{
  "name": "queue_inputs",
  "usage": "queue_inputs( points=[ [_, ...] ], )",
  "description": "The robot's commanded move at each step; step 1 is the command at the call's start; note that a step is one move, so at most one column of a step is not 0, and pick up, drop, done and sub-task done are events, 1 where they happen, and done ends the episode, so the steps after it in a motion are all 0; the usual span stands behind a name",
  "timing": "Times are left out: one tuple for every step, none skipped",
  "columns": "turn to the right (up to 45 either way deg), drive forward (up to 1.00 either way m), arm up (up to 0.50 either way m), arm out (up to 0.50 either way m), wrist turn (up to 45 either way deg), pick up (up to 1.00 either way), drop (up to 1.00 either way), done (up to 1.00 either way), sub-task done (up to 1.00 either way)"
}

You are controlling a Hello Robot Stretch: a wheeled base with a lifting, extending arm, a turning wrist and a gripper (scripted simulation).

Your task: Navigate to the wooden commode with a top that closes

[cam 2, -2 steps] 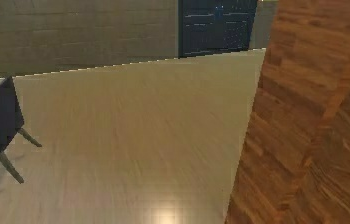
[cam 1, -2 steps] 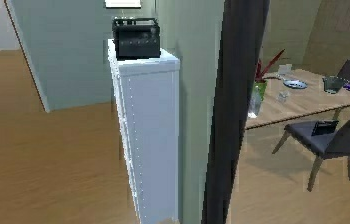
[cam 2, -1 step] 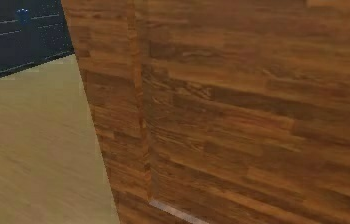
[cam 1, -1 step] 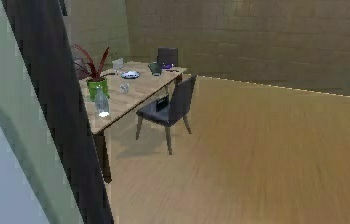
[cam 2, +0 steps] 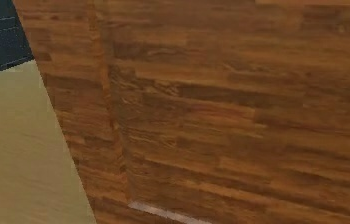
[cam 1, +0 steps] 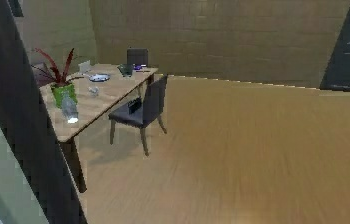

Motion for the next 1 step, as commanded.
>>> queue_inputs(
  points=[
    [0.0,0.4,0.0,0.0,0.0,0.0,0.0,0.0,0.0]
  ],
)
